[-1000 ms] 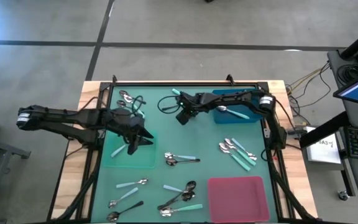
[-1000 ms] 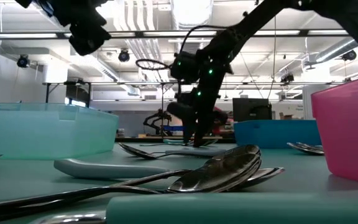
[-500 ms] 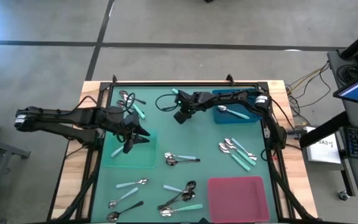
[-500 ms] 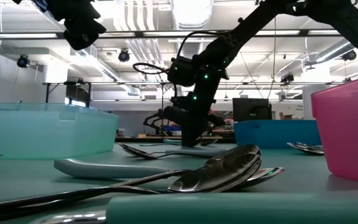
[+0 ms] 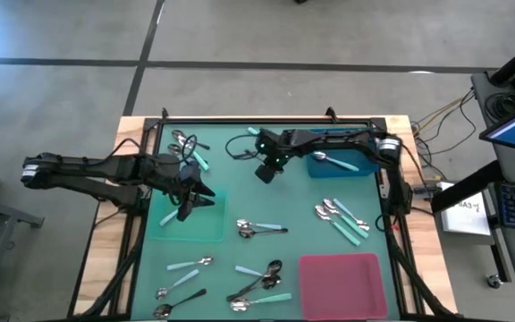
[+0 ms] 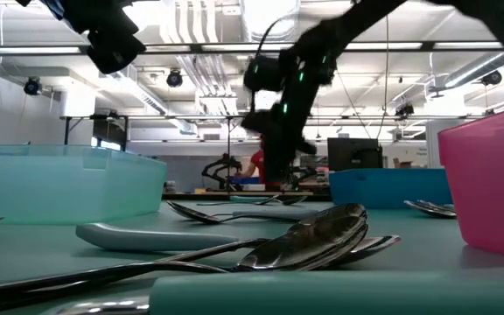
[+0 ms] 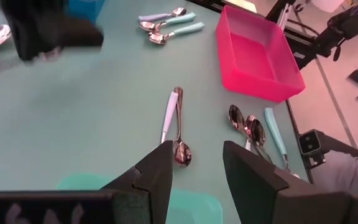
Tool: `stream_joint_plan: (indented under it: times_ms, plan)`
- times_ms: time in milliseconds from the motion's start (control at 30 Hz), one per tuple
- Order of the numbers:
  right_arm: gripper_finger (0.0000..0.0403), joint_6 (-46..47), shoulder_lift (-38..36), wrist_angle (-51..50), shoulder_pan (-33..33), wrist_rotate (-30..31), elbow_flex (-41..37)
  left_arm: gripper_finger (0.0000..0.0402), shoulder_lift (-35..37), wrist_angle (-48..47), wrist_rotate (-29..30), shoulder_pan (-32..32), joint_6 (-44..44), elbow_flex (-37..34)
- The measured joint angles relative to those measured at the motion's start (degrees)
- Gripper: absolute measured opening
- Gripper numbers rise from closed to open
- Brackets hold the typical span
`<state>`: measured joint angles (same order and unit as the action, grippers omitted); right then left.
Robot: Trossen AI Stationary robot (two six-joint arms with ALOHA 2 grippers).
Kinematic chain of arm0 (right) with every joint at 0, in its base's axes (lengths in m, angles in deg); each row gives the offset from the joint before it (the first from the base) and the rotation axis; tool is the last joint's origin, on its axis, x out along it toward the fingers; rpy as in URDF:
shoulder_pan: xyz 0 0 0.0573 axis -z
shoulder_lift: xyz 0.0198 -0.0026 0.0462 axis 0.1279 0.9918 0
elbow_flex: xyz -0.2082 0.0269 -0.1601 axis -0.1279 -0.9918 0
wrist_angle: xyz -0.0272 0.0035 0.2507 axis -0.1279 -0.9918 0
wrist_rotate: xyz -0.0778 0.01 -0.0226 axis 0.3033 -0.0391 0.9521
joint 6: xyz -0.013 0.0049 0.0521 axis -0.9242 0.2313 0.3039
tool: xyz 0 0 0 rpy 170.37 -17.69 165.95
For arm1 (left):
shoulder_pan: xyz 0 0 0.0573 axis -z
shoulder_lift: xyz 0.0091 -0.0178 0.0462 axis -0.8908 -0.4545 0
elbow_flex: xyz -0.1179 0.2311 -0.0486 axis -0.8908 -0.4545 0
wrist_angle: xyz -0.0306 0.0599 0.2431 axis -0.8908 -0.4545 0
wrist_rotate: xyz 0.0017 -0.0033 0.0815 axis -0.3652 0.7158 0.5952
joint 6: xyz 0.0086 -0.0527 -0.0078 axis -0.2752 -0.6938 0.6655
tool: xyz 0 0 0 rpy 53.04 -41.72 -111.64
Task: Sort silverware by color (type)
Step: Put the black spoon into the red bin
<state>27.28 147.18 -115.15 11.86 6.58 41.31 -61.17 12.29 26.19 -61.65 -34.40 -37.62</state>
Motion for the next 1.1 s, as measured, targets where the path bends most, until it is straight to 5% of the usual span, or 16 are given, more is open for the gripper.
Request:
stream_joint_plan:
  times_ms: [233, 433, 833, 1100]
  plan:
    - [0.0009, 1.5, -9.4, -7.0, -5.8, -2.2, 0.0, 0.0126, -1.1, -0.6, 4.0, 0.0, 0.6, 0.0]
    - [0.0009, 9.9, -15.9, -13.8, -17.6, -1.6, -0.4, 0.0126, -2.9, -1.7, 7.5, 0.0, 0.6, -0.1]
    - [0.0009, 41.5, -18.8, -22.0, -44.3, 7.3, -2.2, 0.0126, -7.1, -2.1, 8.7, 0.0, 1.5, -0.1]
    - [0.0009, 64.0, -18.9, -22.0, -54.1, 1.7, -10.4, 0.0126, -7.3, -3.9, 8.9, 0.0, 0.1, -0.1]
